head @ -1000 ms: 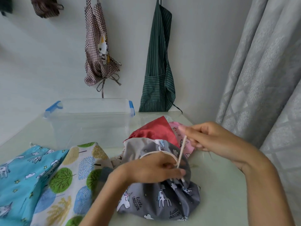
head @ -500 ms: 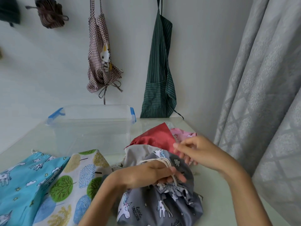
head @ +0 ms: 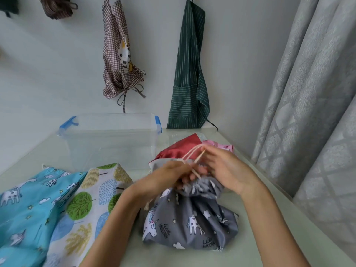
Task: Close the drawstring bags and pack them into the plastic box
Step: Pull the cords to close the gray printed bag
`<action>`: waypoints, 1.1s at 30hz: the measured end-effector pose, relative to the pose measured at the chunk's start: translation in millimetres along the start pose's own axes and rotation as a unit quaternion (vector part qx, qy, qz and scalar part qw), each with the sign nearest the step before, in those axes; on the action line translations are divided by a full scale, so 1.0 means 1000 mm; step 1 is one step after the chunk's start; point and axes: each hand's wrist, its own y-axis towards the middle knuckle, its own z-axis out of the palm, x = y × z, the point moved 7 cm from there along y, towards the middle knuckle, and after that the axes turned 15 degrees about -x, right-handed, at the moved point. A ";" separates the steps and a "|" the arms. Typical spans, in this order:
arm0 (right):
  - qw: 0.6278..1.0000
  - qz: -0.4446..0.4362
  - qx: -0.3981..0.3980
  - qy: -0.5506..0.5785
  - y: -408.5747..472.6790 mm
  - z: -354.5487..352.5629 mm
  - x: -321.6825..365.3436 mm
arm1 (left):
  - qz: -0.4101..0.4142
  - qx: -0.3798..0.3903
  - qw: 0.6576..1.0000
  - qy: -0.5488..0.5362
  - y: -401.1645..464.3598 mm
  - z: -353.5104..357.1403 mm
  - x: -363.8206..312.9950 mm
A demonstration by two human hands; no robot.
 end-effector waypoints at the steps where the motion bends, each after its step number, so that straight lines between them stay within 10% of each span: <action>1: 0.997 0.023 0.014 0.072 0.000 0.002 0.000 | -0.012 -0.035 0.998 -0.043 0.003 -0.007 0.001; 12: 0.909 0.141 -0.080 0.385 0.016 -0.011 0.005 | -0.039 -0.100 0.994 0.018 0.015 -0.038 0.001; 16: 0.909 0.086 -0.124 0.388 0.047 -0.023 0.051 | -0.090 -0.125 0.978 -0.142 0.056 -0.066 -0.026; 21: 0.908 -0.037 -0.052 0.415 0.035 -0.020 0.109 | 0.086 -0.217 0.960 -0.152 0.066 -0.086 -0.110; 27: 0.993 -0.005 -0.110 0.032 0.010 -0.041 0.032 | 0.134 -0.261 0.956 0.019 0.005 -0.056 -0.058; 30: 0.932 -0.085 -0.244 -0.253 0.009 -0.063 0.015 | 0.083 -0.221 0.971 0.030 -0.006 -0.052 -0.024; 33: 0.915 -0.249 -0.189 -0.255 -0.009 -0.036 0.044 | 0.079 -0.198 0.977 -0.013 -0.009 -0.053 -0.016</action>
